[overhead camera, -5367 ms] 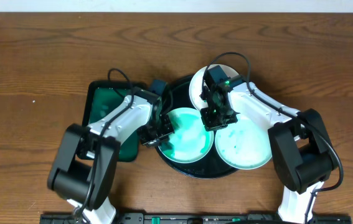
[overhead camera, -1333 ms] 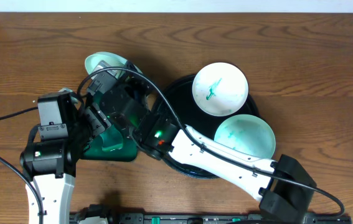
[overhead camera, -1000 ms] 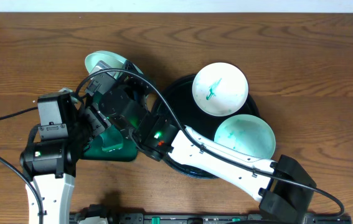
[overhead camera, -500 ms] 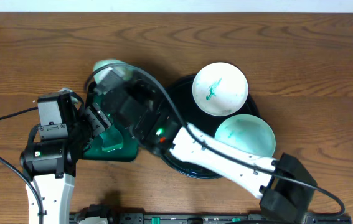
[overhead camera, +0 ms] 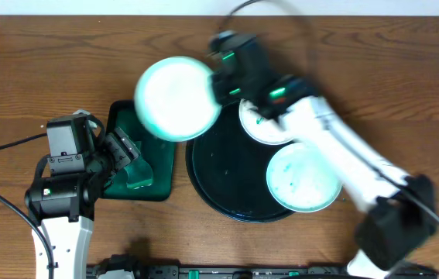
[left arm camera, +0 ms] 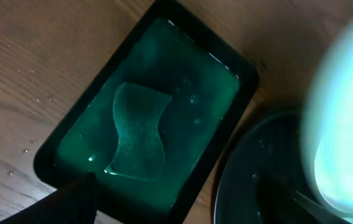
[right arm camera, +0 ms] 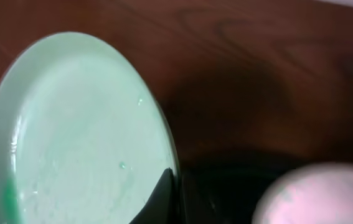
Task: Clean dirty plates on tray and stack at the side
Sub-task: 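Carry the plate right and set it on the table beside the tray, then move the right gripper back and grip the rim of the next plate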
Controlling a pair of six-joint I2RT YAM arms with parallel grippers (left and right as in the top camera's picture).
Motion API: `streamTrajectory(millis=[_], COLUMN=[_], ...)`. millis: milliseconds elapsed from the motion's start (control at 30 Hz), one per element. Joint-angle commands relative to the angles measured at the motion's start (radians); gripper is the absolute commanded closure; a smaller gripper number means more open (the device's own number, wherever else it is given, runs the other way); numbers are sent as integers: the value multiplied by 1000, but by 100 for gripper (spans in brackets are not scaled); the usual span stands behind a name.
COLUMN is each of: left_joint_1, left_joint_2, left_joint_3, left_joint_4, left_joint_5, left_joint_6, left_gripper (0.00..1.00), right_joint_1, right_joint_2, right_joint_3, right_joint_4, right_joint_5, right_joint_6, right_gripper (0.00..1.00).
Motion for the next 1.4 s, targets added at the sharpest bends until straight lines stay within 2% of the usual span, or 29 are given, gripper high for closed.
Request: streamTrajectory(millis=[0,167,300,467,633,700,733,767,800,867,900,1067,1167,1300,1333,1367], left_joint_1=[4,4,4,4,4,4,4,4,4,4,4,4,4,4,4,4], left_joint_2=[2,2,2,2,2,2,2,2,2,2,2,2,2,2,2,2], left_joint_3=[28,28,28,28,28,28,28,28,28,28,28,28,28,28,28,28], left_joint_4=[-3,-3,-3,-3,-3,-3,-3,-3,-3,-3,-3,-3,-3,-3,-3,-3], left_joint_5=[3,3,3,2,2,3,3,2,2,3,3,2,3,2,3,3], left_joint_6=[17,17,17,17,17,17,17,17,17,17,17,17,17,17,17,17], left_gripper=[19,19,19,19,19,19,19,19,19,19,19,19,19,19,9,6], right_joint_1=[-187,-484,-692,-893,-980,-994,-997,-996,-994,-984,-975,-898,-806,-650,-612,-577], right_joint_2=[-109,-104,-53,19,58,58,57,57,56,35,9,-171,-291,-356,-356,-351], right_joint_3=[9,6,-28,-196,-393,-462,-478,-485,-484,-480,-480,-481,-481,-484,-489,-499], right_joint_4=[-95,-331,-436,-372,-201,-129,-114,-108,-109,-112,-113,-140,-181,-290,-319,-339], right_joint_5=[-164,-153,-128,-35,-32,-32,-34,-35,-39,-71,-89,-101,-100,-37,3,49], right_joint_6=[66,55,38,71,85,81,69,51,31,-7,-26,-40,-50,-81,-80,-76], right_gripper=[99,99,99,99,99,99,91,70,59,48,45,45,50,49,48,47])
